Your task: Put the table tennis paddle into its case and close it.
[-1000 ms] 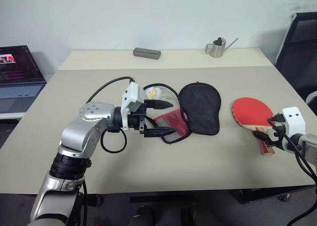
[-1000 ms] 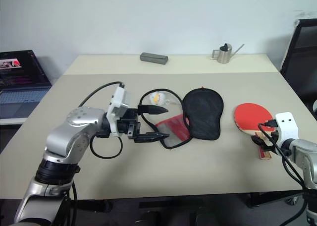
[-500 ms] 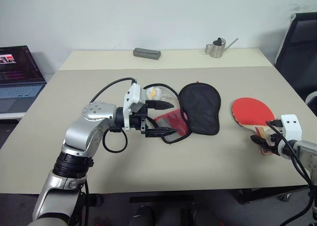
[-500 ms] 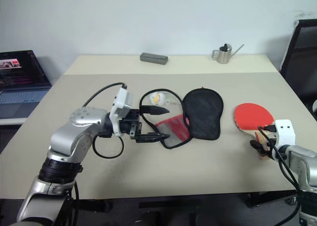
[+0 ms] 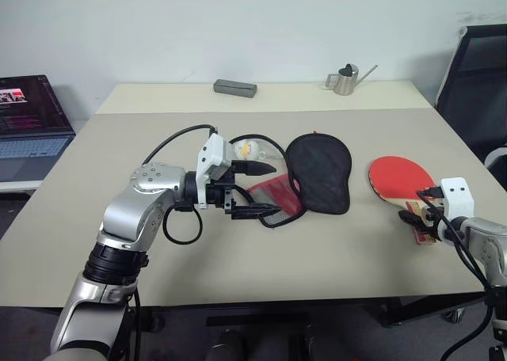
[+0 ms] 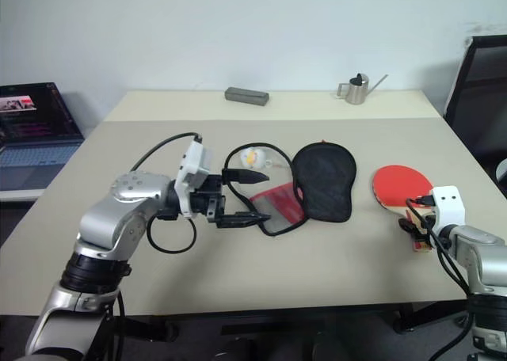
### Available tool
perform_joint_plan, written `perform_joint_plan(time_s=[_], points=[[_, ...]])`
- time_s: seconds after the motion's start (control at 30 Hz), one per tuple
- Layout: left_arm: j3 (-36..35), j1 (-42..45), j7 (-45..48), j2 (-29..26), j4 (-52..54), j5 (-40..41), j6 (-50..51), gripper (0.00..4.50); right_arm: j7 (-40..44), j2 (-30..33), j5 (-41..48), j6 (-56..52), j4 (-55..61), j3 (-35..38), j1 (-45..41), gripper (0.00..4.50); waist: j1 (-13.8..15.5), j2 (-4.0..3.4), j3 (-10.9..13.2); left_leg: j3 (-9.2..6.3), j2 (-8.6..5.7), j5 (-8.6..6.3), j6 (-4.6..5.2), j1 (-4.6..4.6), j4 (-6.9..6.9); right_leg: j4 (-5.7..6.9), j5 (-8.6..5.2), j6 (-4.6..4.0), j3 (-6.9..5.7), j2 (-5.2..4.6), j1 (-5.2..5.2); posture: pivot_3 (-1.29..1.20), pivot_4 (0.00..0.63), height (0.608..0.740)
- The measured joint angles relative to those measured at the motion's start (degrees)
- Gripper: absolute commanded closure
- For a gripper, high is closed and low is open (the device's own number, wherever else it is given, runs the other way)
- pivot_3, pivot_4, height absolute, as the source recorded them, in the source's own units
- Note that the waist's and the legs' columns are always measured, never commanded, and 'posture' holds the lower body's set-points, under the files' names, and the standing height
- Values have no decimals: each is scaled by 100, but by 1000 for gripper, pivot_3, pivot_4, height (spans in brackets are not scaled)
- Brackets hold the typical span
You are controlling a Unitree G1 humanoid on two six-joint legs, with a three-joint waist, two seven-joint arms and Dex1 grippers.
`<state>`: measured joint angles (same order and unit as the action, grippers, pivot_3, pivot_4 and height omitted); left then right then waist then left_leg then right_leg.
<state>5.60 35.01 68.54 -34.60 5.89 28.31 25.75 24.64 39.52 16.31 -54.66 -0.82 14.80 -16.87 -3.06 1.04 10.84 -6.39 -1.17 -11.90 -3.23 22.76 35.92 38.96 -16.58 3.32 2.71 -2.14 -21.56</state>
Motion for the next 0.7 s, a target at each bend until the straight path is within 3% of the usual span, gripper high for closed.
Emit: perform_joint_plan(time_s=[0.2, 0.7], points=[[-382, -320, -283, -242, -37, -55, -5, 0, 23, -14, 49, -3, 18, -38, 7, 3406, 12, 7, -4, -4, 0, 0, 0, -1, 0, -7, 0, 0, -2, -1, 6, 0, 150, 740], [-896, -809, -739, -501, 2, -51, 7, 0, -541, -269, 72, -236, -157, 199, -370, 3433, 29, 16, 2, 3, 0, 2, 3, 17, 2, -8, 11, 7, 7, -4, -17, 0, 150, 740]])
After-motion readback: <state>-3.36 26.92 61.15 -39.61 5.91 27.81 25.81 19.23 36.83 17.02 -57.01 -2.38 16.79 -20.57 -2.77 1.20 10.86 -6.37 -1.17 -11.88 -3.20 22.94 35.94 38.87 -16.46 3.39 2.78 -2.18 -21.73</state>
